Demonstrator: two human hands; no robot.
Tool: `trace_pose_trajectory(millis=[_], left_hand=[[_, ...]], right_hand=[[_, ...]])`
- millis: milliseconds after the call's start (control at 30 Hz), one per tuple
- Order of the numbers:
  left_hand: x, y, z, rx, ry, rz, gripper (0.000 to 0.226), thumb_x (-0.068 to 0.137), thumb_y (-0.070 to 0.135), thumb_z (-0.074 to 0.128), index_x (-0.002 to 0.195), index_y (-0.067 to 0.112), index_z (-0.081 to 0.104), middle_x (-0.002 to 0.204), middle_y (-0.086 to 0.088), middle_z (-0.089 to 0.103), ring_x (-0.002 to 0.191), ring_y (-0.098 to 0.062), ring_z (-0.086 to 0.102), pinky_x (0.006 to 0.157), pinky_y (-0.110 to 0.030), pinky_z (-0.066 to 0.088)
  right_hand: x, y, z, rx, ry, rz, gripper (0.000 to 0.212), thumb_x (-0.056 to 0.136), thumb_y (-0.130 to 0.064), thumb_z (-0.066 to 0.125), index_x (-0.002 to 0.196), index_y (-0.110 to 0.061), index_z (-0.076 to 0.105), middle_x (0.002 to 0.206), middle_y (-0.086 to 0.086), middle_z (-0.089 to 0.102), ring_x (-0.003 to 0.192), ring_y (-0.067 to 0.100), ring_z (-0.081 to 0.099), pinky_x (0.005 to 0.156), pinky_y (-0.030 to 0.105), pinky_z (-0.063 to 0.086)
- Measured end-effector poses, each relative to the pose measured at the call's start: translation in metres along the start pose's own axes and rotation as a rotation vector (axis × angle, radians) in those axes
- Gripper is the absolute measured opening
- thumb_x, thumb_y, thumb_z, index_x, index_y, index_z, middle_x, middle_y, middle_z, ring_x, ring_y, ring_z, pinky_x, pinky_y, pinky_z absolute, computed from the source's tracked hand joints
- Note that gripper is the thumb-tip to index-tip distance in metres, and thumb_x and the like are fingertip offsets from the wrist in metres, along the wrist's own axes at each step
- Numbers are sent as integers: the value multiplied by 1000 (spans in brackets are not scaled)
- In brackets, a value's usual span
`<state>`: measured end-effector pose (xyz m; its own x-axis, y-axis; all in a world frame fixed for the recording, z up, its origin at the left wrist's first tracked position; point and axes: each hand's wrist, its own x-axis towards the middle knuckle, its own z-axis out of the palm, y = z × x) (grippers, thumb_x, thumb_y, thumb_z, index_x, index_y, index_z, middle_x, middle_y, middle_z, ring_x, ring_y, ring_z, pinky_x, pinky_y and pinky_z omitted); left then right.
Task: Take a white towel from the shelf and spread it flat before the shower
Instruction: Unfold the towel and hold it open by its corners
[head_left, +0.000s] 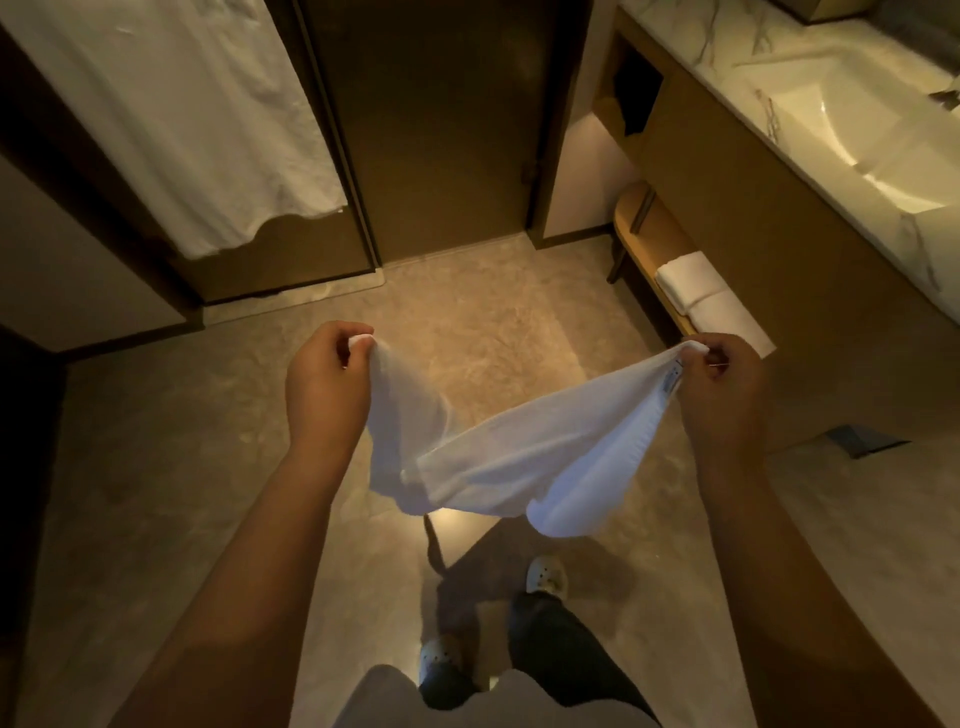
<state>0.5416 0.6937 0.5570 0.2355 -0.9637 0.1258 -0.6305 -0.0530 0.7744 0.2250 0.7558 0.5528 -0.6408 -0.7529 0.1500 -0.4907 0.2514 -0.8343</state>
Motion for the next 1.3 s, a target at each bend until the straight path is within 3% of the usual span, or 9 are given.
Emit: trace_pose_trajectory(millis=[100,200,333,467,633,800,933,1133,1300], left_hand=[[0,28,35,44,-60,45,16,95,19,52,103,18,65,94,2,65,83,-12,58,62,-15,38],[1,54,72,91,-132,111,17,95,17,52,102,14,67,94,-2,67,81,-14,58,62,-17,37],[27,60,78,89,-38,28,17,94,16,51,103,14,66,95,-6,67,85,-20,60,70,-32,47],[46,43,68,166,67,-118,21,94,17,50,108,11,64,102,-12,67,91,-25,60,80,-39,49],[38,25,86,225,11,-273,24,95,15,50,112,4,63,107,-20,66,96,-34,60,82,-41,49],[36,32,109,192,-18,-255,22,94,14,50,107,6,66,102,-18,68,92,-32,61,82,-43,51],[48,29,104,168,47,-290,21,95,17,50,109,10,64,102,-14,67,92,-28,61,81,-40,50],[67,26,112,167,-4,-266,21,95,17,50,109,10,65,102,-10,67,91,-24,60,78,-37,49],[112,17,111,125,-42,-247,21,95,18,51,109,11,65,101,-9,67,90,-22,60,82,-40,52]], right_hand=[[36,9,-1,-28,-56,31,11,93,-21,52,96,-20,63,92,-4,61,89,15,57,81,38,50],[64,14,4,-139,-178,-30,16,93,-20,52,99,-16,66,96,2,65,89,17,57,79,36,48],[109,29,-6,-39,-99,18,13,93,-23,51,95,-24,63,96,-4,62,93,17,57,78,37,49],[156,47,-21,-91,-66,22,20,95,-19,49,105,-17,65,113,7,64,104,25,59,89,48,51],[184,61,-16,-140,-126,19,21,95,-16,48,105,-12,66,114,13,64,105,31,59,89,44,49],[184,62,6,-184,-220,-10,22,96,-17,48,107,-14,67,113,10,65,99,21,53,83,34,36],[193,60,19,-118,-158,-16,21,95,-20,48,105,-16,66,113,8,64,95,13,50,80,33,39],[202,50,53,-222,-314,-26,24,94,-19,47,107,-16,67,112,10,63,100,26,57,79,32,42],[210,33,84,-242,-336,-11,23,95,-21,46,106,-19,66,111,6,63,96,20,56,78,32,43]])
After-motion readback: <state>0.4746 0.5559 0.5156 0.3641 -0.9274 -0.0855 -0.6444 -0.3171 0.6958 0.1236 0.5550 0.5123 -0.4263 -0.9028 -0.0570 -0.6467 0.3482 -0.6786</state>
